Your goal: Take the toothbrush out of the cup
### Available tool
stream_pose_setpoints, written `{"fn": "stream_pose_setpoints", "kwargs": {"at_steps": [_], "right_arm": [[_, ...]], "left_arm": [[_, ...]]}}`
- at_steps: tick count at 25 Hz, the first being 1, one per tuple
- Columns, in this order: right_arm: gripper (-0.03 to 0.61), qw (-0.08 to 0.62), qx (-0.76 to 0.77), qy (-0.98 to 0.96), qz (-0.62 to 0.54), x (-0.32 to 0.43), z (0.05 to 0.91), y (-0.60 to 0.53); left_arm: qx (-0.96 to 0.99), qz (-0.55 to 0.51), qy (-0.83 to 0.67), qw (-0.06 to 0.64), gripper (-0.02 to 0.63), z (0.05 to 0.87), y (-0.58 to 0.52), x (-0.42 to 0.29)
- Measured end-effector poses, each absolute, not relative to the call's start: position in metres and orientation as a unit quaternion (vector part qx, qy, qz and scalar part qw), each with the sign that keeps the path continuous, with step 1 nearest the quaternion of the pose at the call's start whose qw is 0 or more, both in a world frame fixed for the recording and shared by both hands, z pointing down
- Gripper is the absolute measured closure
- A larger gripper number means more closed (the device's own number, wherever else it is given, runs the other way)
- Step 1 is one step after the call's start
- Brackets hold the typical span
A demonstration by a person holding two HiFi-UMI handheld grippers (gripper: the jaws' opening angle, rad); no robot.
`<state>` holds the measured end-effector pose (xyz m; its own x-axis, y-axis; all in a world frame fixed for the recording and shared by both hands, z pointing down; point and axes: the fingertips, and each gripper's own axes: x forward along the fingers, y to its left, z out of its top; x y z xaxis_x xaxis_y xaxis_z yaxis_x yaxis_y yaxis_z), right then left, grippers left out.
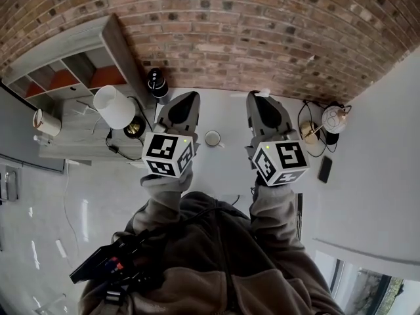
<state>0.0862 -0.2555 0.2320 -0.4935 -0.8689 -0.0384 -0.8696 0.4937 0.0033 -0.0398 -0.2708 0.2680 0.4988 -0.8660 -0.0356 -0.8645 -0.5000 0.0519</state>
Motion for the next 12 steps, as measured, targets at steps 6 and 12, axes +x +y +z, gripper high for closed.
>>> {"fn": "stream_pose_setpoints", "kwargs": {"at_steps": [6, 12], "right_arm": [[0.557, 0.02, -0.496, 0.867, 0.038, 0.08, 0.216, -0.253], [0.557, 0.023, -0.494, 0.867, 0.057, 0.078, 0.205, -0.255]], "left_arm": [[0.868, -0.039, -0.496, -0.01, 0.611, 0.247, -0.271, -0.036], [0.869, -0.045, -0.491, -0.027, 0.611, 0.234, -0.274, -0.033]]}}
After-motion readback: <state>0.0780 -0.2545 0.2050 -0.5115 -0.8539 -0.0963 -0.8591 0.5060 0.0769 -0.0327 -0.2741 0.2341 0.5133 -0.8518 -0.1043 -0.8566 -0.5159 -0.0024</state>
